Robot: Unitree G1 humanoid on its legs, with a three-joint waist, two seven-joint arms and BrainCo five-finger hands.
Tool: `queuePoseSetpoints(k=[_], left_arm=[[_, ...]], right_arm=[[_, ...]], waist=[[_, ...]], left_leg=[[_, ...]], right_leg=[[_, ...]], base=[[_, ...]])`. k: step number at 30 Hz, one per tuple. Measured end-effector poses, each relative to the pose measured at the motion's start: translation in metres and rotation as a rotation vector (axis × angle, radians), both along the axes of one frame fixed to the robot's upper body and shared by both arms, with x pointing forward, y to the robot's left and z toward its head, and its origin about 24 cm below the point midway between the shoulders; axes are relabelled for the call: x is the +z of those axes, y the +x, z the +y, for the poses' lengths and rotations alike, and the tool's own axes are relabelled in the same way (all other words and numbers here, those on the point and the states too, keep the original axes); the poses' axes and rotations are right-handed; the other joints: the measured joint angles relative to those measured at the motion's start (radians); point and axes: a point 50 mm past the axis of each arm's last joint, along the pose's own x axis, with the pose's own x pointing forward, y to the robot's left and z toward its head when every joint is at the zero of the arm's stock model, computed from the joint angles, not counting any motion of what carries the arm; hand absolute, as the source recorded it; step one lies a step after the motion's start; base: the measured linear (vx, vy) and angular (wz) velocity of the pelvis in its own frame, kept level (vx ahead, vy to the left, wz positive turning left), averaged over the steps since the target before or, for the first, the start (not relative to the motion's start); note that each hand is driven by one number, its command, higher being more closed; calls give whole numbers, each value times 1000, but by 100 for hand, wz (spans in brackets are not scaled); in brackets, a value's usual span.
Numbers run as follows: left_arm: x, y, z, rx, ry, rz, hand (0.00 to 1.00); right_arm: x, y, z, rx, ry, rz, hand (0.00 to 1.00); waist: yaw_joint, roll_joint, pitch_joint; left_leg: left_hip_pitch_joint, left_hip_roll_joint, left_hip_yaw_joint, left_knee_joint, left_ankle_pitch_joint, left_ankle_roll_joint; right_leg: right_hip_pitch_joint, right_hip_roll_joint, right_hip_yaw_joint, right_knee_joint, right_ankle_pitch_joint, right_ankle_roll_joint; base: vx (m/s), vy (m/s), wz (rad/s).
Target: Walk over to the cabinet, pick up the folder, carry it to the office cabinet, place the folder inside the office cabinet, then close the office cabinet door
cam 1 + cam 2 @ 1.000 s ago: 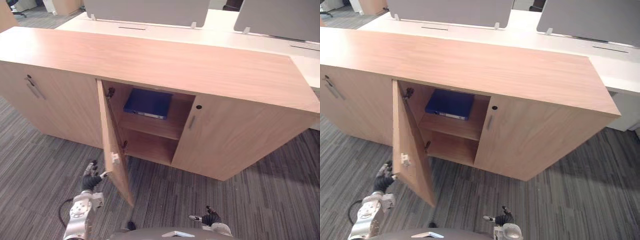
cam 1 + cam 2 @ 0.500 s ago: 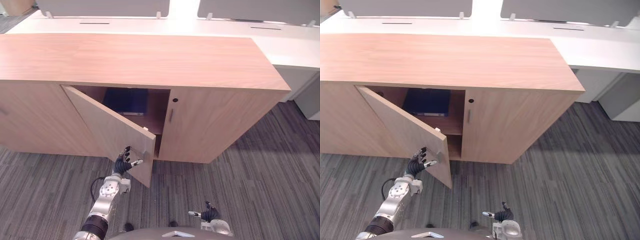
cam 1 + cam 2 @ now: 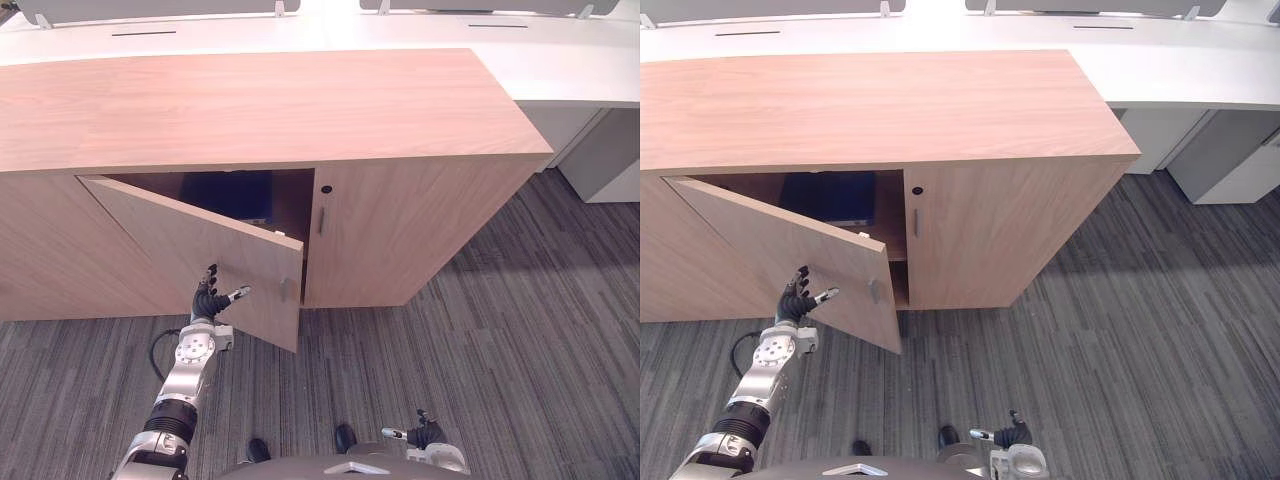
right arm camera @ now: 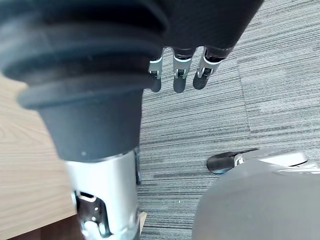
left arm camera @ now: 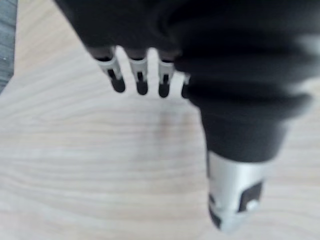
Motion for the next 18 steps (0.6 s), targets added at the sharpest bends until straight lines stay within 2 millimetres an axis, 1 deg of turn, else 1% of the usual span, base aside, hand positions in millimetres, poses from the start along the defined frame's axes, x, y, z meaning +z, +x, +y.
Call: queuePoseSetpoints(k=[5,7,9,10,12,15,18], left_arm=[[-7,-11,3,8,-8,24,0],[-8,-22,1,-4,-22,15,0],[-10,-27,1,-6,-27,22,0],[-18,-39,3,-14,-34,56,0],[-24,-48,3,-24,-42,87,0],[-33,-61,4,-35,-53,131,0],[-50,-75,5,-34,-66,215,0]], right_arm=[[0,-1,0,-2,2,3,0],[-1,-2,0,-4,2,9,0],[-2,-3,0,-5,3,13,0],[-2,-4,0,-8,4,18,0],[-3,-6,0,-9,6,27,0],[-4,-6,0,-9,8,32,0],[-4,-7,0,-9,8,34,0]], waist=[[1,0,0],[9,0,0],[12,0,0],[24,-1,0],[35,-1,0],[43,-3,0],[55,-5,-2]], left_leg=[[1,0,-27,0,8,1],[1,0,-44,0,13,2],[3,0,-52,0,14,2],[11,0,-56,-1,15,3],[13,0,-59,-1,18,5],[9,-1,-75,-1,24,7],[8,-5,-89,-1,28,11]], right_leg=[[16,0,-24,0,-1,-1],[24,0,-39,0,-1,-2],[30,0,-47,0,-2,-2],[39,0,-54,0,-4,-5],[40,-1,-59,4,-6,-6],[40,-3,-72,11,-10,-3],[46,-9,-88,12,-14,2]], base=[[-19,-39,15],[-29,-40,23],[-38,-34,14],[-51,-30,7],[-63,-27,7],[-60,-27,15],[-32,-11,15]])
